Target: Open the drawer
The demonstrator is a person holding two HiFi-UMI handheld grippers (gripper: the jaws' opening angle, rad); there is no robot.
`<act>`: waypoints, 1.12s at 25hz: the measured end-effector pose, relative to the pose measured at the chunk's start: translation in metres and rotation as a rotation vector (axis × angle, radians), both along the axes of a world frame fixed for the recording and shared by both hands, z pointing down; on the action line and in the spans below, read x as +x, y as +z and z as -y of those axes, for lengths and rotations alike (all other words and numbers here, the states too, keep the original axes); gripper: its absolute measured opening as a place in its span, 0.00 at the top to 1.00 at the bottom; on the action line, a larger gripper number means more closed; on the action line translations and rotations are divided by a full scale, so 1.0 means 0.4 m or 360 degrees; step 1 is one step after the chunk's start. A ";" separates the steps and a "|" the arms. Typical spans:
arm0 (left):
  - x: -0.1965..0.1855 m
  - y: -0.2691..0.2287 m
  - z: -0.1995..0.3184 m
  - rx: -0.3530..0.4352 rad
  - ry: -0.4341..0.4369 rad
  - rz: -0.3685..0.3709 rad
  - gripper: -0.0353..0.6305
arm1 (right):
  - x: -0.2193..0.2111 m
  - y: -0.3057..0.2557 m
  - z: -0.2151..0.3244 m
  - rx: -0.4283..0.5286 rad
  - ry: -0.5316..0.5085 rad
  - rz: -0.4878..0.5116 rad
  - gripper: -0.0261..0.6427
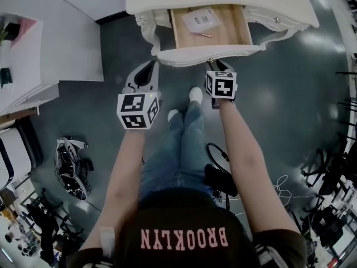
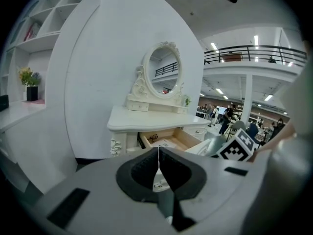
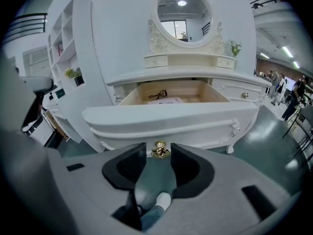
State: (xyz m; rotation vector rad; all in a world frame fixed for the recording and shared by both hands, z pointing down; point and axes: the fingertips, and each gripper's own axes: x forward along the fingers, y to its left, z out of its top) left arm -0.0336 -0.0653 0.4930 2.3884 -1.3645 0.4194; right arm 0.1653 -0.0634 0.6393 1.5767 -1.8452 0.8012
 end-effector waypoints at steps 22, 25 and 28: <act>0.118 -0.223 0.010 0.0203 0.0007 -0.0154 0.94 | 0.066 -0.345 -0.097 0.0290 -0.0064 -0.0008 0.97; 0.133 -0.271 0.024 0.0247 0.0001 -0.0171 0.94 | 0.074 -0.412 -0.088 0.0359 -0.0097 -0.0008 0.97; 0.151 -0.327 0.040 0.0316 0.0009 -0.0180 0.94 | 0.087 -0.484 -0.072 0.0449 -0.0117 -0.0013 0.97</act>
